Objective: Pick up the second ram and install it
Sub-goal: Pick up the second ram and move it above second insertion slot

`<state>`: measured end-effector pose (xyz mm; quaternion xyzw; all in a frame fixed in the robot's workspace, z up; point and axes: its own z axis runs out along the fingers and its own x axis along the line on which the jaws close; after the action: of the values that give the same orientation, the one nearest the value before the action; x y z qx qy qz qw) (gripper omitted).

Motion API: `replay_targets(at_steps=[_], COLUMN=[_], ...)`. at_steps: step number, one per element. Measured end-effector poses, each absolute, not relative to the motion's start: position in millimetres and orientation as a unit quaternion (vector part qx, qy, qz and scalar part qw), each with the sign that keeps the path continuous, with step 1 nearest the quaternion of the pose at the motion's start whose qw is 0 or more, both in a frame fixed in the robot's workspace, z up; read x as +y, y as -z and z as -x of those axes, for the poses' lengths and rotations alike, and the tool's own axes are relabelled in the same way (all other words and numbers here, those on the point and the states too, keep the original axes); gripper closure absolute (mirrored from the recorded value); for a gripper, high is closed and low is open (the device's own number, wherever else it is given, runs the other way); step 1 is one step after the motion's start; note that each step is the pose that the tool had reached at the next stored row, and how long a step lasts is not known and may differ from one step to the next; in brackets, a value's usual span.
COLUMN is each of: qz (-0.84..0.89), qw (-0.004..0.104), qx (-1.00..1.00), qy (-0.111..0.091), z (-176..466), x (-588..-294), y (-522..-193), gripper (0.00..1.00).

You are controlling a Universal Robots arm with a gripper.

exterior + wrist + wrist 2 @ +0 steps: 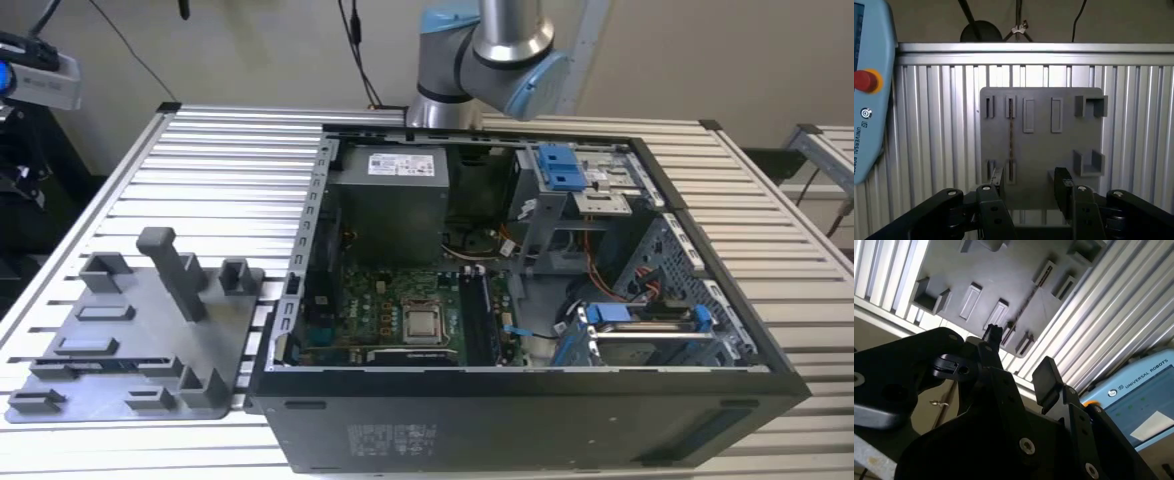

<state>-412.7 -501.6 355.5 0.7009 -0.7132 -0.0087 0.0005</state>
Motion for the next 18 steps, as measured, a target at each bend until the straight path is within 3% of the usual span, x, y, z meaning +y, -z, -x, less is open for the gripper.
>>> replay_targets(at_steps=[18], qz=[-0.709], qw=[0.001], qx=[-0.705], qy=[0.008], z=[413], x=[-502], y=[-323], gripper=[0.46])
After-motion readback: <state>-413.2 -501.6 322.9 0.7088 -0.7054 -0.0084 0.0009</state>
